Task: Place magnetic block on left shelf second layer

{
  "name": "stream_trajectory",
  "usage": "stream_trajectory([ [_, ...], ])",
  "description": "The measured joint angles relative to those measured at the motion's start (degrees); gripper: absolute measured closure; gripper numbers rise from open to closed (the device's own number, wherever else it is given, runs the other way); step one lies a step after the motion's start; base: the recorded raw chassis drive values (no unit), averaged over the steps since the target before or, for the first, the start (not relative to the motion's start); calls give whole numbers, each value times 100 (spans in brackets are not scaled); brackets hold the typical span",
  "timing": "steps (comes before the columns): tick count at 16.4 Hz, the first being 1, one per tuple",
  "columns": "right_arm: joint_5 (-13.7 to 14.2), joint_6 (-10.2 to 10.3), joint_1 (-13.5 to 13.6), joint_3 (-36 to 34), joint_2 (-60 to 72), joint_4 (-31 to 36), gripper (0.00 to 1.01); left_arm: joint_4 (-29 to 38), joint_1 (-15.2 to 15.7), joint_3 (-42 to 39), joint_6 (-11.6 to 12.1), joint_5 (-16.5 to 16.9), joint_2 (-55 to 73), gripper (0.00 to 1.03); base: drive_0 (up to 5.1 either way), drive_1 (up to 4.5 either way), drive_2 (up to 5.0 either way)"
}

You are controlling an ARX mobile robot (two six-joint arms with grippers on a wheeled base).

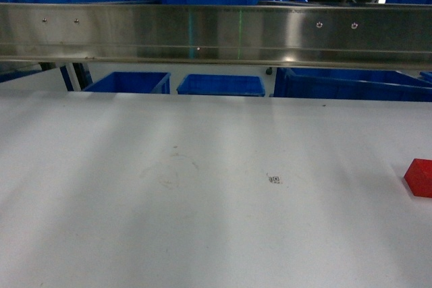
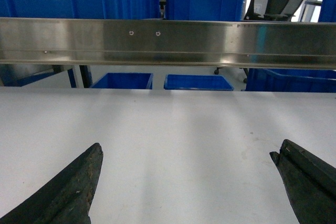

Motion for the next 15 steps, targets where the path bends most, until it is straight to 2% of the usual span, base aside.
stream_trajectory([
  [2, -378, 306, 0, 1187, 2310, 146, 3, 0, 0, 0, 0, 0, 0, 5, 0, 0, 0],
  [4, -450, 485, -4, 2004, 4002, -354, 3, -2, 0, 0, 0, 0, 0, 5, 0, 0, 0],
  [6, -363, 483, -11, 2723, 4977, -498, 3, 0, 0, 0, 0, 2, 0, 5, 0, 0, 0],
  [11, -299, 293, -48, 2924, 5541, -306, 3, 0, 0, 0, 0, 2, 2, 5, 0, 0, 0],
  [15, -221, 269, -127, 2857, 5949, -127, 3, 0, 0, 0, 2, 2, 0, 5, 0, 0, 0],
])
